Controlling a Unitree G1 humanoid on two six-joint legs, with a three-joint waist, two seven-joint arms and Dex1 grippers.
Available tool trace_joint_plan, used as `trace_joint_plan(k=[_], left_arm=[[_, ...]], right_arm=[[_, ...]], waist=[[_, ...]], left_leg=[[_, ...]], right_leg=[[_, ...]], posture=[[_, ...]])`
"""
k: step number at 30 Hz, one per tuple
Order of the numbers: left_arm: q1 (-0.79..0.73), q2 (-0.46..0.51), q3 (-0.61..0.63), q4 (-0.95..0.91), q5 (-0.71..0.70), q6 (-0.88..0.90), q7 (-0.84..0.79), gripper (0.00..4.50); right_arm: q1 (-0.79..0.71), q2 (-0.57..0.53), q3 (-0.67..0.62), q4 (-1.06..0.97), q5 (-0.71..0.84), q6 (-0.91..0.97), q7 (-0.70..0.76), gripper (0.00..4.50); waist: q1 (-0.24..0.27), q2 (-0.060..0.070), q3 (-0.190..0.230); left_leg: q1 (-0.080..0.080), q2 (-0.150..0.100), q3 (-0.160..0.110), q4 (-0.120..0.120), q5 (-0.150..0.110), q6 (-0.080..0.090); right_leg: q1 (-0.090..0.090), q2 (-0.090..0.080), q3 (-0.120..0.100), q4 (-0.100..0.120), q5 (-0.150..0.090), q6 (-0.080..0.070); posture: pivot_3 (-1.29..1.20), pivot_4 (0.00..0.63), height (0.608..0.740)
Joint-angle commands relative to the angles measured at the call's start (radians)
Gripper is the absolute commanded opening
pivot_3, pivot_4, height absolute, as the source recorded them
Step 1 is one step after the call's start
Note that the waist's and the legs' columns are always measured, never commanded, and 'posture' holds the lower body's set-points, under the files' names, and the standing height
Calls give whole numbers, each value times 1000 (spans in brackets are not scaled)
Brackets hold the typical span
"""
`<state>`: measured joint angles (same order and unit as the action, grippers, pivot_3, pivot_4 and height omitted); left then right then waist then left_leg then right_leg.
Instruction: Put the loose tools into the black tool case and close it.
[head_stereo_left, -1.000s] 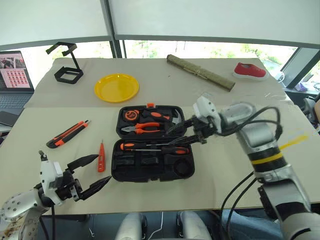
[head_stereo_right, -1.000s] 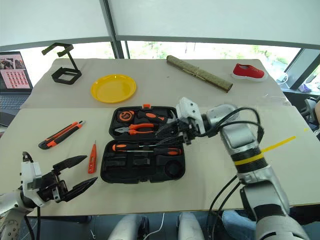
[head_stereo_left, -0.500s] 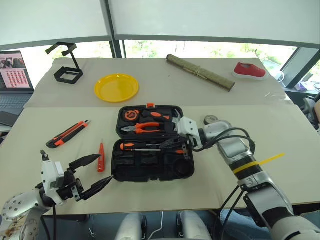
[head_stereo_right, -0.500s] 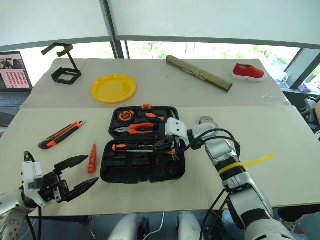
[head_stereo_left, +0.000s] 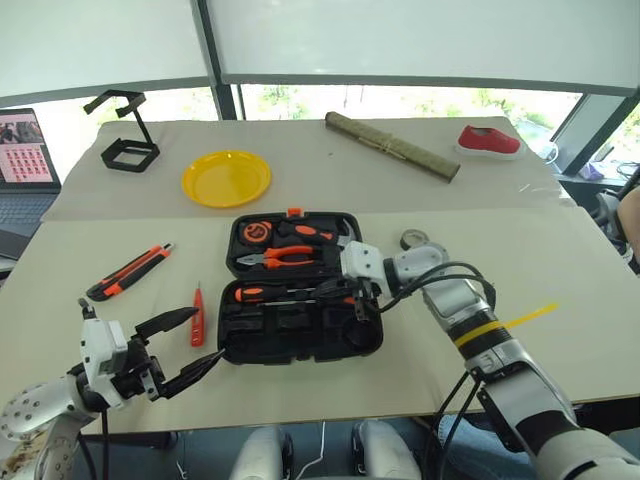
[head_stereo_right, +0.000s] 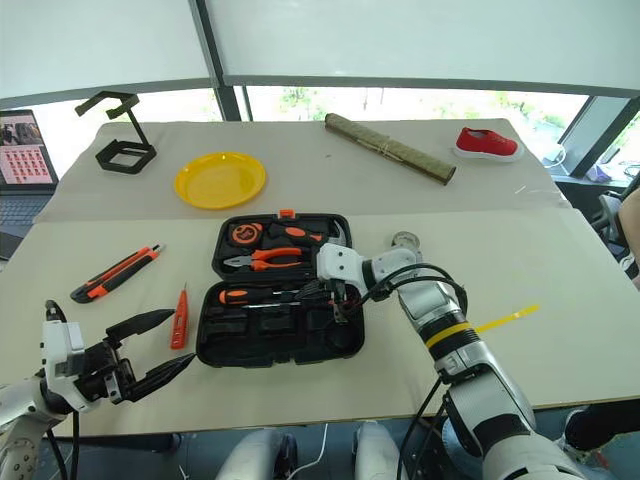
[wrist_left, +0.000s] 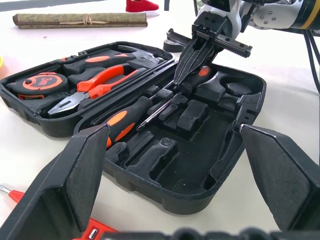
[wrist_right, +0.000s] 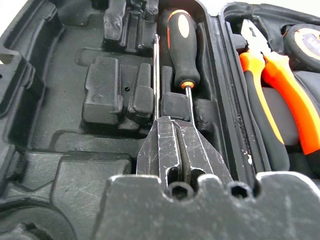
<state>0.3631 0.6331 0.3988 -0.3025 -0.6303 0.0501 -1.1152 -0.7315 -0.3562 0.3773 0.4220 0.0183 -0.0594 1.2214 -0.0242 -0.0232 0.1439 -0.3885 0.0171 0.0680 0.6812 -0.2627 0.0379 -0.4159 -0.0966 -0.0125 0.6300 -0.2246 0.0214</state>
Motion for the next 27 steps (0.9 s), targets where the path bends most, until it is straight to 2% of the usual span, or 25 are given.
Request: trace_joint_plan(k=[1, 2, 5, 9, 12, 15, 16, 21, 24, 27], left_arm=[[17, 2, 48, -50, -24, 10, 32, 4500], [22, 1, 57, -51, -27, 12, 38, 4500], [67, -12, 136, -16, -34, 6, 62, 4500], [116, -34, 235, 57, -13, 2, 124, 4500], [173, -58, 340, 155, 44, 6, 237, 4500], [221, -89, 426, 203, 19, -4, 264, 4500], [236, -100, 444, 205, 13, 13, 286, 4500], [289, -115, 460, 152, -49, 115, 301, 4500], [294, -90, 448, 62, -114, 217, 317, 4500], [277, -24, 410, -85, -175, 416, 435, 4500]], right_arm=[[42, 21, -55, -85, 118, 17, 44, 24], [51, 21, -77, -113, 154, 32, 54, 24], [118, -27, -194, -258, 314, 124, 79, 753], [227, -102, -300, -365, 396, 164, 53, 2173], [366, -136, -442, -413, 508, 114, 76, 3182], [496, -155, -525, -420, 489, 15, 46, 4236], [523, -147, -549, -413, 483, -36, 36, 4407], [613, -126, -606, -410, 544, -106, 55, 4407], [628, -124, -598, -438, 549, -120, 50, 4407], [612, -123, -577, -496, 563, -97, 38, 4407]], waist=[[1, -1, 0], [3, -1, 0], [7, 0, 1], [11, -1, 0], [17, -2, 0], [16, -3, 1], [15, -4, 1], [12, -5, 1], [13, -7, 1], [17, -7, 1]], left_leg=[[0, 0, 0, 0, 0, 0], [-1, 1, 0, -1, 0, -1], [-6, 1, 0, -1, 1, -1], [-8, 0, 0, -1, 0, -1], [-8, 0, -1, -2, 0, 0], [-9, 0, 0, -2, -1, -1], [-9, 0, 0, -2, -1, 0], [-8, 1, 0, -2, -1, -1], [-7, 1, 1, -1, -1, -1], [-7, 1, 1, -1, 0, -1]], right_leg=[[-1, 0, 0, 0, 0, 0], [-2, 0, 0, 0, 0, -1], [-7, 0, 0, 0, 0, -1], [-6, -3, -2, -3, 0, 0], [-6, -3, -3, -4, 0, 0], [-7, -3, -3, -5, 0, 0], [-6, -3, -3, -5, 0, 1], [-6, -2, -1, -5, -1, 1], [-6, -2, -1, -5, -1, 0], [-6, -2, -1, -4, -1, 0]], posture=[[0, 150, 740], [0, 150, 740], [0, 150, 740], [0, 150, 740], [0, 150, 740], [0, 150, 740], [0, 150, 740], [0, 150, 740], [0, 150, 740], [0, 150, 740]])
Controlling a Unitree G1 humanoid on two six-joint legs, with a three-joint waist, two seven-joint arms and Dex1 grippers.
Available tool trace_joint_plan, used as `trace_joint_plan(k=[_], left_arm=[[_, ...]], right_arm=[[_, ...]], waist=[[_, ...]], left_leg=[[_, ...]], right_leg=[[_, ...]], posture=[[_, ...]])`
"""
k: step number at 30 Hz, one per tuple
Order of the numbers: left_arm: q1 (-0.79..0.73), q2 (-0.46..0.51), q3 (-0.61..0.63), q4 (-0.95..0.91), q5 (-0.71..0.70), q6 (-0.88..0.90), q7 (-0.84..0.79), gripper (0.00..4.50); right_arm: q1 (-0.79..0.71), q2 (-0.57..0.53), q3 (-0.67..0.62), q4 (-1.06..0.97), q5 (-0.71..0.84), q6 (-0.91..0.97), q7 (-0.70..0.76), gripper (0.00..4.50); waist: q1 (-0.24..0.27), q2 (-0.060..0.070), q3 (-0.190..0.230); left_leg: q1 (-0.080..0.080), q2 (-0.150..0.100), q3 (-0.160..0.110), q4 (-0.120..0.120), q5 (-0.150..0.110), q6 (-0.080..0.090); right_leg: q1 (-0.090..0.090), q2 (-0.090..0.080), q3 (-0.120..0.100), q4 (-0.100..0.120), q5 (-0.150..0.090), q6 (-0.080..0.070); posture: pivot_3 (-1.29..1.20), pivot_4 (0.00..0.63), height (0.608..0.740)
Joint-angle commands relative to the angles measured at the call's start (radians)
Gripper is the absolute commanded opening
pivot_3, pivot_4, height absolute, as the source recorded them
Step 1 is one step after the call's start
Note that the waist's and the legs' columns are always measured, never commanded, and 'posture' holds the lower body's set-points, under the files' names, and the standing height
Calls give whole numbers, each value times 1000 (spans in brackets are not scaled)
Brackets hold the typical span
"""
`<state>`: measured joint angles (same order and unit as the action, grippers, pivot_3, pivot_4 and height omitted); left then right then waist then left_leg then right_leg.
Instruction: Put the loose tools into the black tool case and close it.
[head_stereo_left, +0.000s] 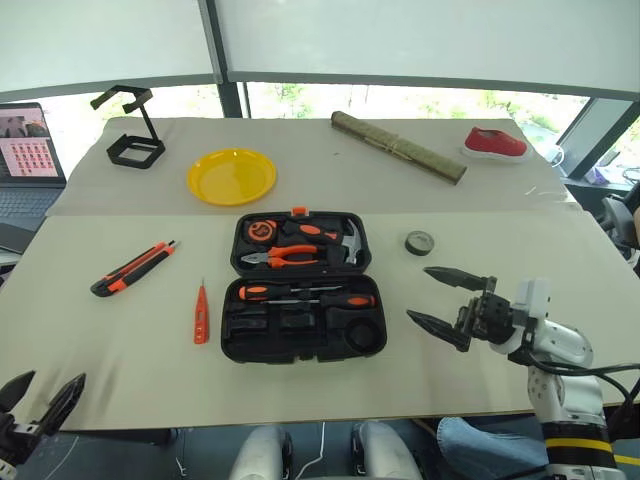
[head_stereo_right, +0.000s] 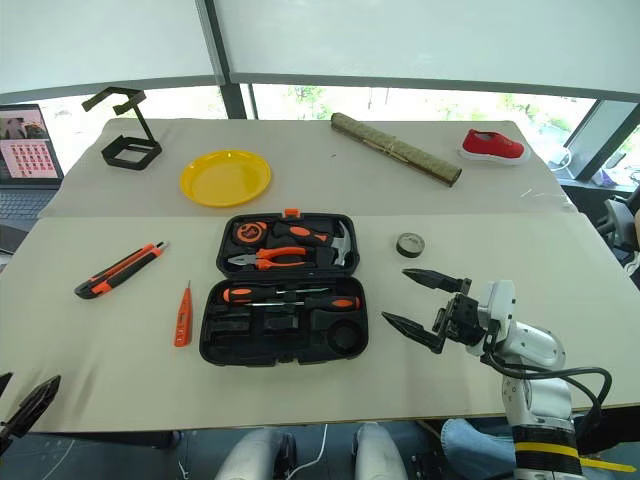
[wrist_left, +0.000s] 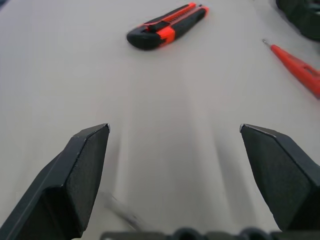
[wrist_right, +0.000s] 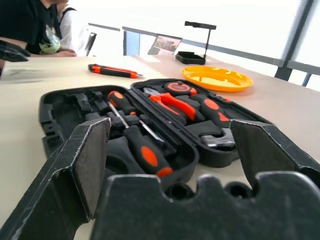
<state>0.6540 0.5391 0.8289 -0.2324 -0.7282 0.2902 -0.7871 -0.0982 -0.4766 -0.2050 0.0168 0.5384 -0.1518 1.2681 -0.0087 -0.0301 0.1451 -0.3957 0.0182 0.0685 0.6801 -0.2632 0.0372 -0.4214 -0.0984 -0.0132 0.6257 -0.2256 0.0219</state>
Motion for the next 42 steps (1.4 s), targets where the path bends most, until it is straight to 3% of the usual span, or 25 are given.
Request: trace_joint_plan(k=[1, 6, 9, 12, 25, 28, 35, 36, 38, 41, 42], left_arm=[[-27, 109, -39, -211, -100, 282, 187, 4500], [-221, 170, -135, -370, -263, 592, 535, 4500], [-356, 155, -234, -407, -334, 777, 769, 4500], [-447, 100, -280, -412, -365, 845, 922, 4500], [-604, -44, -492, -362, -254, 941, 1079, 4500], [-603, -73, -517, -355, -234, 972, 1084, 3817], [-573, -95, -522, -367, -157, 978, 1063, 1352], [-567, -93, -517, -369, -150, 979, 1056, 1256], [-552, -75, -488, -366, -133, 956, 1026, 595], [-534, -17, -450, -356, -88, 863, 923, 475], [-520, 30, -443, -350, -62, 783, 822, 475]], right_arm=[[-30, -4, 16, -111, 49, 12, -13, 4407], [-83, -8, 74, -176, 62, 69, -27, 4407], [-114, -10, 117, -217, 73, 99, -12, 4407], [-135, -3, 133, -234, 88, 109, -12, 4407], [-97, -1, 133, -223, 112, 80, 46, 4407], [-87, -6, 131, -228, 117, 84, 47, 4500], [-88, -2, 135, -205, 108, 68, 51, 4500], [-87, -2, 135, -203, 108, 66, 53, 4500], [-81, -3, 131, -194, 104, 57, 60, 4500], [-71, -9, 123, -185, 101, 48, 63, 4500], [-64, -14, 115, -189, 102, 50, 58, 4500]], waist=[[4, 0, 0], [5, 0, 0], [4, 0, 1], [-3, 0, 1], [23, 1, 0], [25, 3, -2], [25, 8, -5], [25, 9, -5], [24, 9, -5], [21, 9, -5], [20, 9, -5]], left_leg=[[0, 0, 0, 0, 0, 0], [1, 0, -1, 0, 0, -1], [1, -1, -1, 0, 0, -1], [1, -1, -2, -1, 0, -2], [6, -3, -2, -1, 1, -4], [6, -3, -2, -2, 1, -4], [11, -3, -2, -2, 0, -3], [12, -3, -2, -2, 0, -3], [13, -3, -2, -3, 0, -3], [13, -3, -2, -3, 0, -3], [13, -3, -2, -3, 0, -3]], right_leg=[[0, 0, 0, 0, 0, 0], [1, 0, 1, 2, 1, 0], [0, 0, 2, 3, 1, 0], [0, 0, 2, 4, 1, 0], [4, -1, 3, 4, 1, -1], [5, -1, 3, 4, 1, -1], [11, -2, 2, 2, 1, -1], [12, -1, 2, 1, 1, -1], [14, -2, 2, 0, 1, -1], [14, -1, 1, 0, 0, -1], [13, -1, 1, 0, 0, -2]], posture=[[0, 150, 740], [0, 150, 740], [0, 150, 740], [0, 150, 740], [0, 150, 740], [0, 150, 740], [0, 150, 740], [0, 150, 740], [0, 150, 740], [0, 150, 740], [0, 150, 740]])
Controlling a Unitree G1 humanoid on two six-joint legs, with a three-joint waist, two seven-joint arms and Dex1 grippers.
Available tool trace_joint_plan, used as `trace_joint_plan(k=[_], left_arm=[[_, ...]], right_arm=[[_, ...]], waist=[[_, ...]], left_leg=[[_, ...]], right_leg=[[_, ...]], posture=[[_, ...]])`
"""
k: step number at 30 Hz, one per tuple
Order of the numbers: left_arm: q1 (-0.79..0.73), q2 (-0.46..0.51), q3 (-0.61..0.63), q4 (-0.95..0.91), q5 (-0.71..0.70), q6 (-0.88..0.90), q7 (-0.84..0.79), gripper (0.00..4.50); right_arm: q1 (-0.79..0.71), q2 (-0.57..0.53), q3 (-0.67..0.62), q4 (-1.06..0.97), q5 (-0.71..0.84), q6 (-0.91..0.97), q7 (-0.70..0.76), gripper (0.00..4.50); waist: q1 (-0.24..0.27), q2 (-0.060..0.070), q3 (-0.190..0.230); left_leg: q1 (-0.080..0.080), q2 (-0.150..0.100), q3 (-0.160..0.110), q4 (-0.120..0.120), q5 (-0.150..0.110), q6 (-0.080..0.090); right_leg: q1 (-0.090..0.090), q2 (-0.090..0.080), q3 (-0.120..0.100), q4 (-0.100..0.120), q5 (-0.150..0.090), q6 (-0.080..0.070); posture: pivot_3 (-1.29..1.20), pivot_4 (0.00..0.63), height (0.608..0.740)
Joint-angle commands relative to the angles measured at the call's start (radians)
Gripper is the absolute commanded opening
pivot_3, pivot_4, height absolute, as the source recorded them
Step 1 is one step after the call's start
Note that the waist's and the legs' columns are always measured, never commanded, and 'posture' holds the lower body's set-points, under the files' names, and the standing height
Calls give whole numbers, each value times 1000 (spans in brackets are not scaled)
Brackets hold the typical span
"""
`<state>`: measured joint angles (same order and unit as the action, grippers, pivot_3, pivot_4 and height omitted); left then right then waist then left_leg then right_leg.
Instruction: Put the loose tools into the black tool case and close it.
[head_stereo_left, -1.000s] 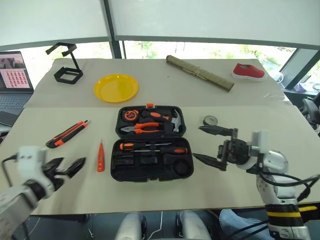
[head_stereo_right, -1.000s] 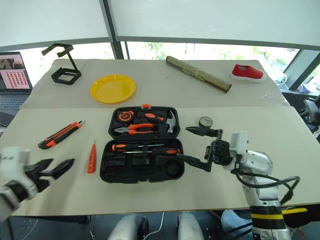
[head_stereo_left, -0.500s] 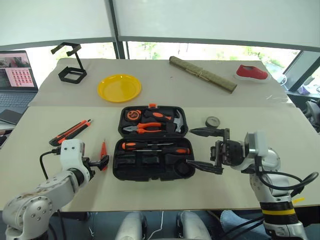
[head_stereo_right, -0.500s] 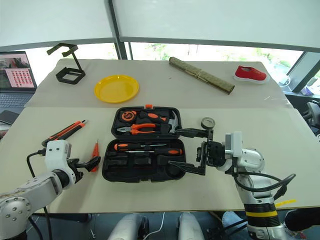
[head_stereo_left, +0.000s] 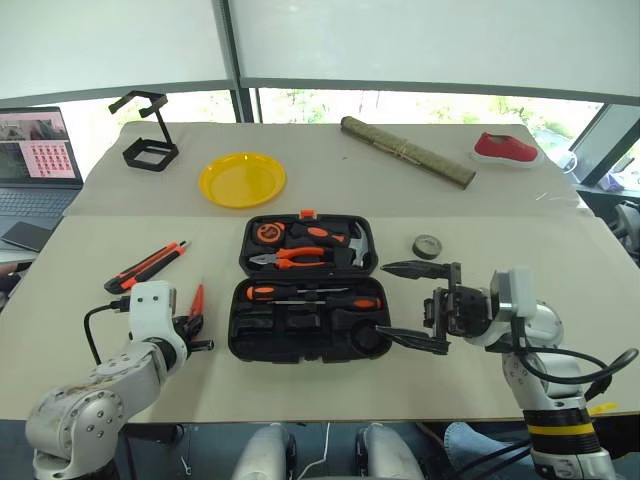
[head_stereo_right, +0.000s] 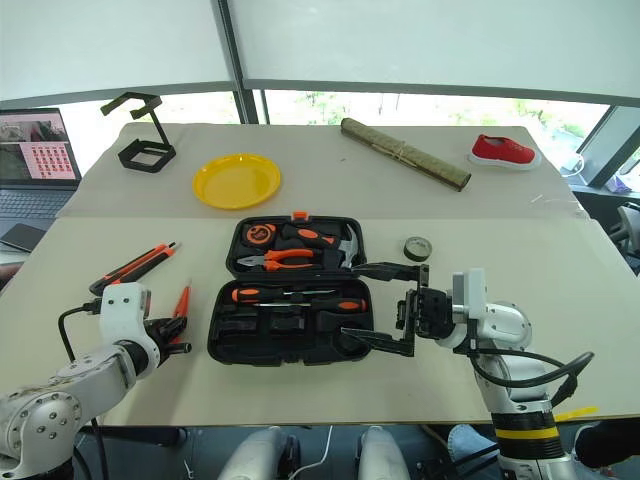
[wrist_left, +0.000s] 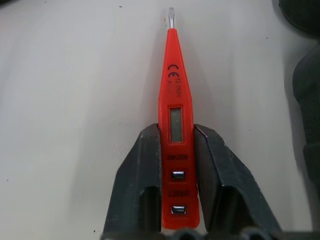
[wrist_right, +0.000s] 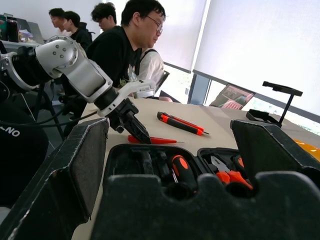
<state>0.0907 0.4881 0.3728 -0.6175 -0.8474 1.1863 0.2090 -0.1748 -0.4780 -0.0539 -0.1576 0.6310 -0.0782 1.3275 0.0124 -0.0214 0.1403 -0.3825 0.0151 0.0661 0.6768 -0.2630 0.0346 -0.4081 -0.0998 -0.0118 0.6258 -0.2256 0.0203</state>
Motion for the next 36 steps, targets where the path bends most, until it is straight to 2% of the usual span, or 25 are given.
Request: trace_joint_plan(k=[1, 5, 7, 9, 12, 15, 17, 19, 26, 36], left_arm=[[58, 128, 17, 40, 79, -194, -287, 475], [103, 277, 12, 92, 161, -588, -812, 475], [92, 349, -18, 134, 181, -686, -1005, 475], [1, 426, -111, 181, 199, -757, -1202, 475], [-146, 501, -281, 262, 315, -856, -1380, 475], [-276, 515, -415, 339, 433, -893, -1436, 475], [-383, 504, -520, 394, 530, -903, -1465, 475], [-453, 486, -583, 427, 587, -885, -1471, 475], [-557, 440, -667, 481, 690, -871, -1476, 475], [-589, 425, -736, 421, 779, -763, -1481, 475]], right_arm=[[21, -21, -42, -20, 10, -18, -7, 4500], [51, -82, -75, -38, 13, 30, -32, 4500], [59, -124, -82, -39, 5, 46, -26, 4500], [61, -184, -96, -25, 3, 85, -18, 4500], [70, -230, -97, -36, 12, 133, -26, 4500], [93, -250, -85, -67, 5, 153, -24, 4500], [113, -243, -84, -97, 2, 161, -49, 4500], [134, -233, -87, -123, 4, 163, -70, 4500], [209, -217, -94, -182, 9, 164, -105, 4500], [236, -196, -86, -196, 5, 158, -121, 4500]], waist=[[-3, 0, 0], [2, -2, 1], [5, -2, 2], [9, -1, 2], [11, -1, 3], [7, -2, 3], [2, -3, 4], [1, -3, 4], [0, -6, 6], [0, -7, 6]], left_leg=[[0, 0, 0, 0, 0, 0], [-8, 1, 2, 0, 1, -1], [-12, 0, 2, 1, 1, -2], [-12, 0, 2, 1, 1, -1], [-14, 0, 3, 1, 2, 1], [-15, 0, 4, 1, 2, 2], [-15, 1, 3, 1, 2, 3], [-17, 1, 3, 2, 2, 3], [-18, 1, 3, 3, 1, 3], [-17, 1, 2, 5, 1, 4]], right_leg=[[0, 0, 0, 0, 0, 0], [-10, 1, 0, 2, -5, -9], [-13, -1, -1, 2, -5, -9], [-13, -3, -1, 0, -5, -9], [-14, -3, -3, 0, -5, -8], [-14, 1, -1, -2, -3, -6], [-14, 5, 0, -2, 1, 2], [-15, 7, -1, -1, 1, 2], [-15, 7, 0, -1, 0, 4], [-14, 7, 1, 0, 0, 5]], posture=[[0, 150, 740], [0, 150, 740], [0, 150, 740], [0, 150, 740], [0, 150, 740], [0, 150, 740], [0, 150, 740], [0, 150, 740], [0, 150, 740], [0, 150, 740]])
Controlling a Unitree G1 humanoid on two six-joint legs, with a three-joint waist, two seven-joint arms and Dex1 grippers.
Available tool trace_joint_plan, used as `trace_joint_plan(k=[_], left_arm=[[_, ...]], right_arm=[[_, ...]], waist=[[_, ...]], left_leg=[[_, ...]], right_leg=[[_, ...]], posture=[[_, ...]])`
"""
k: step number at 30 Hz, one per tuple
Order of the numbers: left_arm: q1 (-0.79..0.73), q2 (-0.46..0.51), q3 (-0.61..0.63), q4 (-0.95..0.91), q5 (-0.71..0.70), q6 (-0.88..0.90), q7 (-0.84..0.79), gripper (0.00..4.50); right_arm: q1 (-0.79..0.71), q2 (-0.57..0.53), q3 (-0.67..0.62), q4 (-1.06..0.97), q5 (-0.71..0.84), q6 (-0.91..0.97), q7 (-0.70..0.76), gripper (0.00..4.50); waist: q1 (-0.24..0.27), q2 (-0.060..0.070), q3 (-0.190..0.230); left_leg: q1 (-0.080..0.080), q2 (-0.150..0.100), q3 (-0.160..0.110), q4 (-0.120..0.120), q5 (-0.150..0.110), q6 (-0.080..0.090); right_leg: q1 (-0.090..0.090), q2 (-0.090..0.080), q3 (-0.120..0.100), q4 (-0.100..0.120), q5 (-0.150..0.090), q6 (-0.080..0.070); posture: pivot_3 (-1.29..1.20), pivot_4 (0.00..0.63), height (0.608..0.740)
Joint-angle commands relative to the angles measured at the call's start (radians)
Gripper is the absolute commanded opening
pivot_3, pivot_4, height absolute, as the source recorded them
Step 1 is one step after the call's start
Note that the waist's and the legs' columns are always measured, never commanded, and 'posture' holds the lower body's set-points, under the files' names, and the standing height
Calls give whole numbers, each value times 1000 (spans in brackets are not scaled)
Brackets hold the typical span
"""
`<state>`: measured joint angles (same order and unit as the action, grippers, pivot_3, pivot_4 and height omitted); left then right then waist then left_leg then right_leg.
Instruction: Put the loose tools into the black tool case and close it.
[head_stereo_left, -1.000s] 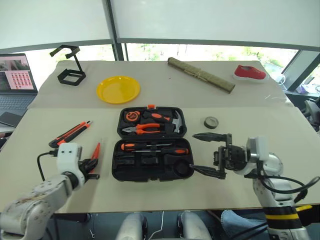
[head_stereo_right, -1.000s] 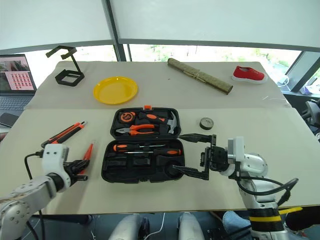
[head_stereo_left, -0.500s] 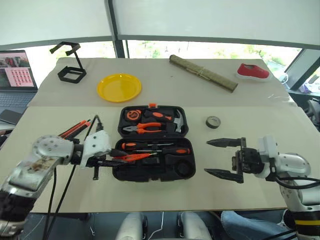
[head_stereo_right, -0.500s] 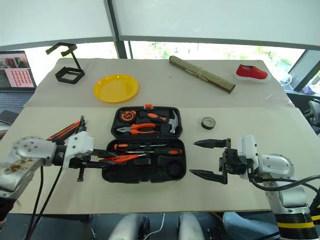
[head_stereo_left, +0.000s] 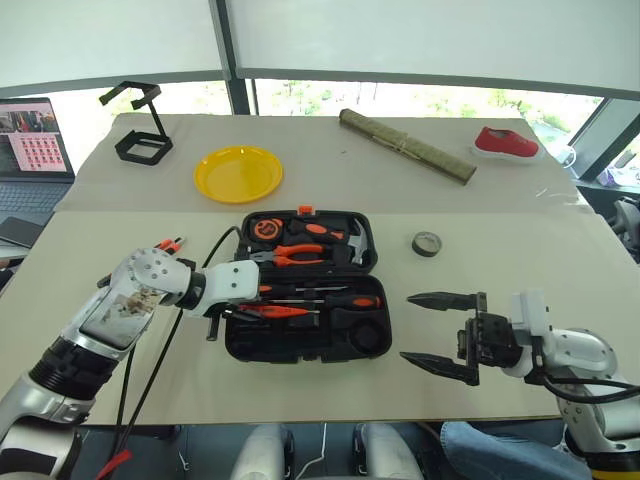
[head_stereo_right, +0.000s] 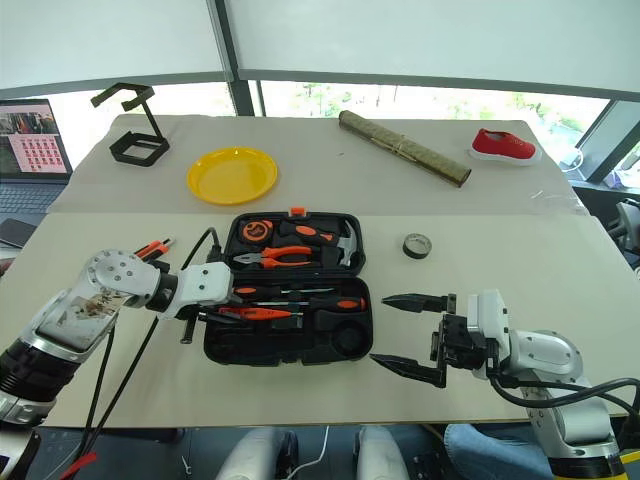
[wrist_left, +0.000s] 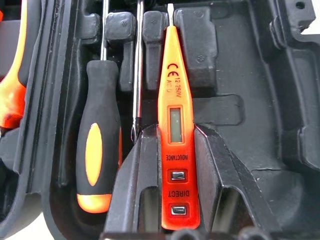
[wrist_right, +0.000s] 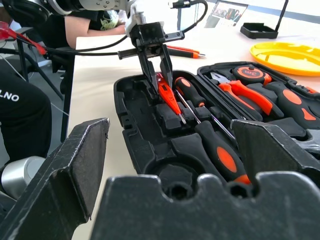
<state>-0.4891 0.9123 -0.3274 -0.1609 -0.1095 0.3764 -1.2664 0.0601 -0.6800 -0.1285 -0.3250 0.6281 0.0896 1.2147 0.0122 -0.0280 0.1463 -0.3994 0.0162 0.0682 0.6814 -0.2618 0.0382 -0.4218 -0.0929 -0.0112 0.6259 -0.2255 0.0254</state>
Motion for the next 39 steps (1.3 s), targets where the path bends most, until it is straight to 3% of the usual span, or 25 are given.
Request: trace_joint_plan(k=[1, 11, 12, 17, 24, 27, 33, 34, 39], left_arm=[[-13, -2, -40, -42, 49, 61, 1, 475], [-2, -15, -35, -111, 14, 200, -14, 475], [3, -26, -9, -106, -9, 176, -15, 1480], [-9, -60, 100, -45, -93, 91, -19, 3196], [1, -102, 232, 37, -247, 28, -76, 3196], [40, -115, 220, 101, -209, -63, -67, 2457], [87, -138, 202, 161, -202, -56, -40, 261], [96, -140, 198, 154, -206, -56, -44, 88], [119, -164, 198, 132, -203, -80, -29, 88]], right_arm=[[1, 8, -11, -29, 8, -9, -9, 4500], [-27, 10, -1, -22, 11, 6, -17, 4500], [-31, 9, 0, -20, 11, 8, -18, 4500], [-44, 12, 0, -18, 26, 31, -30, 4500], [-44, 24, 9, -16, 25, 46, -29, 4500], [-44, 31, 17, -8, 18, 39, -28, 4500], [-54, 48, 31, 0, 5, 32, -33, 4500], [-55, 51, 33, 2, 2, 29, -33, 4500], [-54, 59, 36, 9, -7, 23, -27, 4500]], waist=[[0, 0, 0], [0, 0, 0], [0, 0, 0], [1, 0, 0], [0, -1, 1], [0, -1, 1], [0, -1, 1], [0, -1, 1], [2, -1, 1]], left_leg=[[0, 0, 0, 0, 0, 0], [0, 0, 0, 1, 0, 0], [1, 0, 0, 1, 0, 0], [-1, 0, -1, 2, 0, 0], [-1, 0, -1, 4, 0, 0], [0, 0, -1, 4, 0, 0], [-1, 0, -1, 4, 0, 0], [-1, 0, -1, 4, 0, 0], [-1, 0, -1, 5, 0, 0]], right_leg=[[0, 0, 0, 0, 0, 0], [0, 0, 0, 1, 0, 0], [0, 0, 0, 1, 0, 0], [0, 0, 0, 1, 0, 0], [0, 0, 0, 3, 0, 0], [0, 0, 0, 3, 0, 0], [0, 0, 0, 4, 0, 0], [0, 0, 0, 4, 0, 0], [0, 0, -1, 4, 0, 0]], posture=[[0, 150, 740], [0, 150, 740], [0, 150, 740], [0, 150, 740], [0, 150, 740], [0, 150, 740], [0, 150, 740], [0, 150, 740], [0, 150, 740]])
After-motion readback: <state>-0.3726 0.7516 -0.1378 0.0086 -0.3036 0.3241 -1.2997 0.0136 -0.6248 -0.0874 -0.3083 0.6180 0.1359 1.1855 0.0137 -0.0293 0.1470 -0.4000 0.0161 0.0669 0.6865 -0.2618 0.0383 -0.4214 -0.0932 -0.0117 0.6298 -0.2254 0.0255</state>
